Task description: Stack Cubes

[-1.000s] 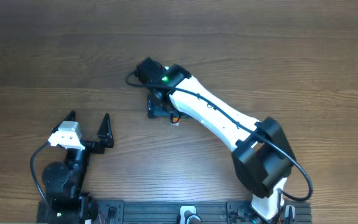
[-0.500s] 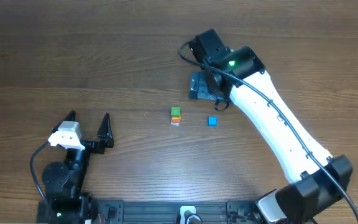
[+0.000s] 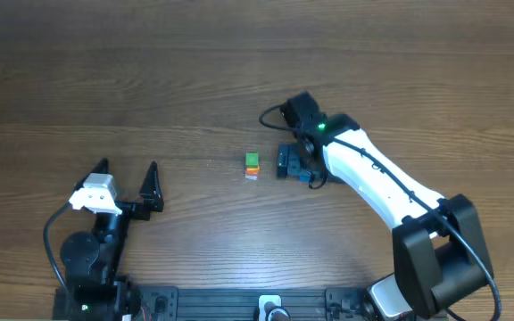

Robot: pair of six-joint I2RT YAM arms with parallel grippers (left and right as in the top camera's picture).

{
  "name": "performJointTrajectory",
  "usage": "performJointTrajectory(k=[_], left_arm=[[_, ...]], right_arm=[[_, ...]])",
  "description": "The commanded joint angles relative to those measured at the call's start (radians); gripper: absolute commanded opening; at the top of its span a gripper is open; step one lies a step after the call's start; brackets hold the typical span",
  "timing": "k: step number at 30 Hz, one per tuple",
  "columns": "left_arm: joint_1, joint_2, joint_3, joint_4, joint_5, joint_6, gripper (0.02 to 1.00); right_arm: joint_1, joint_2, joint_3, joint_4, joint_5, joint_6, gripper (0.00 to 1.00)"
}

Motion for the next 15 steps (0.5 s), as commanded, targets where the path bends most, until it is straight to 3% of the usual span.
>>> performJointTrajectory(k=[1, 15], left_arm=[[0.005, -0.004, -0.005, 0.0, 0.01, 0.014, 1.0], [0.005, -0.004, -0.005, -0.001, 0.01, 0.014, 1.0]], right_arm=[[-0.008, 0.01, -0.061, 0.051, -0.015, -0.023, 0.98], [-0.013, 0.111, -0.076, 0.163, 0.004, -0.069, 0.961]])
